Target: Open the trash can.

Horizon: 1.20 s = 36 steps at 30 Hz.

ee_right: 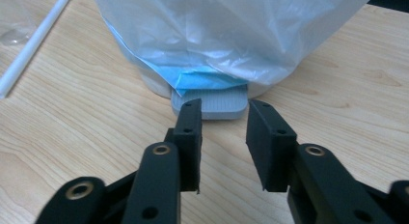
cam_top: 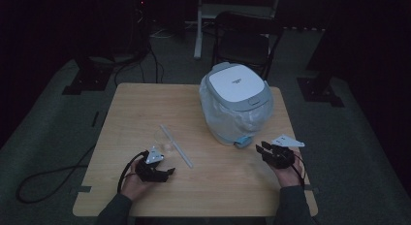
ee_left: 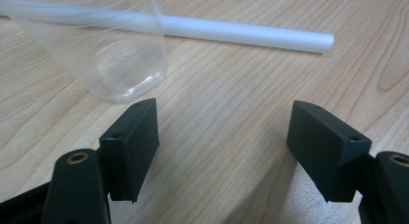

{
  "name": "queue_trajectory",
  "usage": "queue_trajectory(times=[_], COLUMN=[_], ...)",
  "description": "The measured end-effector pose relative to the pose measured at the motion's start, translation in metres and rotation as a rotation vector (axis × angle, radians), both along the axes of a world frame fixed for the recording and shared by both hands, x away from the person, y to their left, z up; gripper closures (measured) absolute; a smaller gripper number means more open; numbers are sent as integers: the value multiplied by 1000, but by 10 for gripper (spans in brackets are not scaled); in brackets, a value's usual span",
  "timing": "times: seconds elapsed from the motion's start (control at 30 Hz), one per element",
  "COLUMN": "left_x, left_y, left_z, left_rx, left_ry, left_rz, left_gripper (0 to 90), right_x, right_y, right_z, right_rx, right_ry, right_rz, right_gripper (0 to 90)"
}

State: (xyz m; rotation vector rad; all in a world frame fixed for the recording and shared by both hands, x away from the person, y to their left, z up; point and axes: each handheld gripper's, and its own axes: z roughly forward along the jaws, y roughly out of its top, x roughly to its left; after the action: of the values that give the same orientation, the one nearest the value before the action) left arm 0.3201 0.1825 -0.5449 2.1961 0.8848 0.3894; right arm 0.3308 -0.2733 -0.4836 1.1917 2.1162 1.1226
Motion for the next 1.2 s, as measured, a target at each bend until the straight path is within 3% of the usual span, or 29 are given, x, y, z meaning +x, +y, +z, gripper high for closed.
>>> queue_trajectory(times=[0.4,1.2], left_x=[0,0], left_y=[0,0], left_z=[0,0], left_rx=[3,1], left_ry=[0,-1], left_rz=[-1,2], left_gripper=[279,279], right_x=[-2,1], right_y=[5,11], right_z=[25,67], right_rx=[-7,16], right_ry=[-44,-108], right_rz=[-6,-2], right_gripper=[886,899])
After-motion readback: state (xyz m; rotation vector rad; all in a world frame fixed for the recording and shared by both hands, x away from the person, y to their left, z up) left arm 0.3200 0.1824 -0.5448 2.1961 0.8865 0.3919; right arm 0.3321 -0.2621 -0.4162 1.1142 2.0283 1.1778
